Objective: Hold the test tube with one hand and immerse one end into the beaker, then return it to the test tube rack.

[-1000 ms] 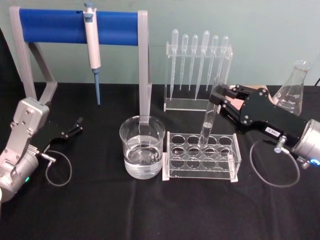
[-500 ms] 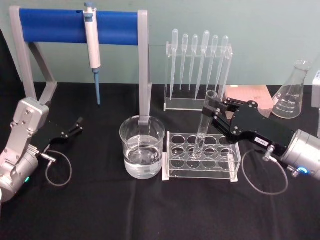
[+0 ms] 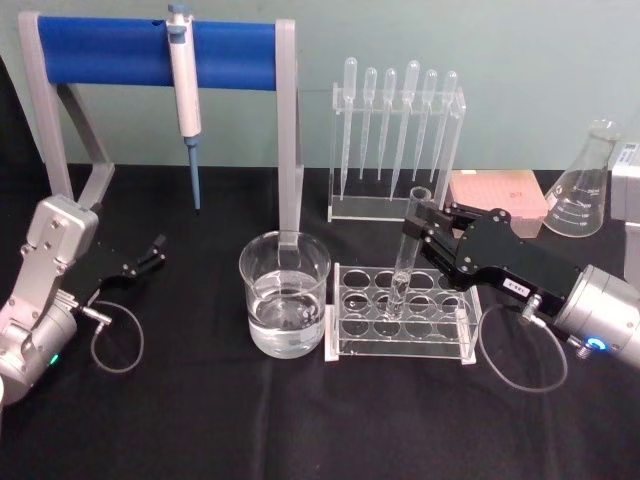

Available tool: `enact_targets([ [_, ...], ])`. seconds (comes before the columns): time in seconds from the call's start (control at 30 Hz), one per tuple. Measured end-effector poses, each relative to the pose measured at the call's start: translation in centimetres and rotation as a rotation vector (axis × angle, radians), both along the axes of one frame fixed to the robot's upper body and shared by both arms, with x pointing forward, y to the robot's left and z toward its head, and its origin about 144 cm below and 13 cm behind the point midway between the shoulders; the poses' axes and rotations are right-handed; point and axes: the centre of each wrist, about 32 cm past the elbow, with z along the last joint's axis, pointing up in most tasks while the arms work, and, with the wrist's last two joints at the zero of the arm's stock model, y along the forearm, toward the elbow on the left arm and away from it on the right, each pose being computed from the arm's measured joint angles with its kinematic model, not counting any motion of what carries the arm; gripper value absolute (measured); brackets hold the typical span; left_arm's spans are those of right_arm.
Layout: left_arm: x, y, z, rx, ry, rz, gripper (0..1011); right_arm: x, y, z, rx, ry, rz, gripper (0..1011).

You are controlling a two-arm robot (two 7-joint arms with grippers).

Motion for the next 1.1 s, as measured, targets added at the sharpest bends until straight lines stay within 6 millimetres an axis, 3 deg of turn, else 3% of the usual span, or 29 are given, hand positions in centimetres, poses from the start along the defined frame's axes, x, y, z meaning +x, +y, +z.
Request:
enact_targets([
  [1.1,0.0,0.0,0.0,0.0,0.0,0.0,1000,-0.2,0.2,-2.4,-0.026,0.014,-0.01,243],
])
